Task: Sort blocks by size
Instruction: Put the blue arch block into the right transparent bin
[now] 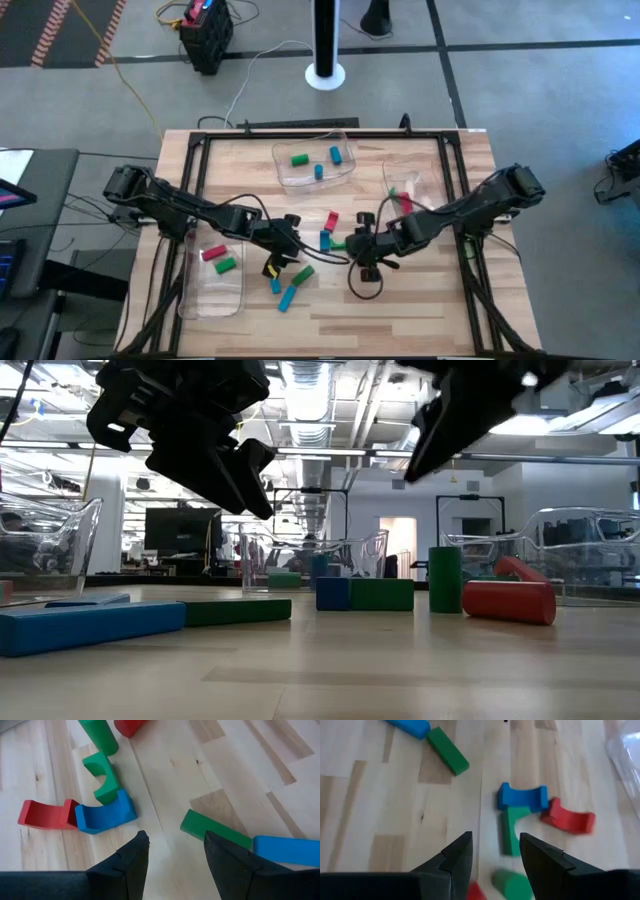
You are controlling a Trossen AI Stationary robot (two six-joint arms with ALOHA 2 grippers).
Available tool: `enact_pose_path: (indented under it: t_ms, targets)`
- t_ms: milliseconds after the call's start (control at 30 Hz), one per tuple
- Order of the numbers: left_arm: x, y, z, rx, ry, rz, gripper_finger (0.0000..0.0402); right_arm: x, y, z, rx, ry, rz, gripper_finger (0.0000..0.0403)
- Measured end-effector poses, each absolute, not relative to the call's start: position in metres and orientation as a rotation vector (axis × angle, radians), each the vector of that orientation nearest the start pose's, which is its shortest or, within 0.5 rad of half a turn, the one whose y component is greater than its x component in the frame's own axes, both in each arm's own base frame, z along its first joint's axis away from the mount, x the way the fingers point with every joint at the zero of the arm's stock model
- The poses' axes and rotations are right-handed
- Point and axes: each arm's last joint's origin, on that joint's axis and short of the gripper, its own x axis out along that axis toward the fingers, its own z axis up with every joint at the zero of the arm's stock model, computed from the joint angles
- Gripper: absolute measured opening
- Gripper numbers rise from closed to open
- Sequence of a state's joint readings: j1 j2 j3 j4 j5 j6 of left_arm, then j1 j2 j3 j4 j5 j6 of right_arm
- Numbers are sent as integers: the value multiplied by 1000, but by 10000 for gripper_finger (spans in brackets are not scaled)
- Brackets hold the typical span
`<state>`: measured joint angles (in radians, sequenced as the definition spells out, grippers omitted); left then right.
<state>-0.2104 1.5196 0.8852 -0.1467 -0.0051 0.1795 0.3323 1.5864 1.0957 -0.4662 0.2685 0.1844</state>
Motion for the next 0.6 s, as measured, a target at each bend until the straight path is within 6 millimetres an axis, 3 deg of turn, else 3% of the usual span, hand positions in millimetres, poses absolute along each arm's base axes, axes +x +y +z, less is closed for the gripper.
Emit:
enact_pose_path:
  t_ms: [233,400,600]
  targets:
    - [301,-65,202,242,765,-263,185,316,99,200,-138,996,-29,194]
    - [308,-66,199,232,722,-259,185,315,102,199,-140,1003,-22,194]
    - [321,-67,182,220,707,-248,185,309,110,206,-136,991,0,192]
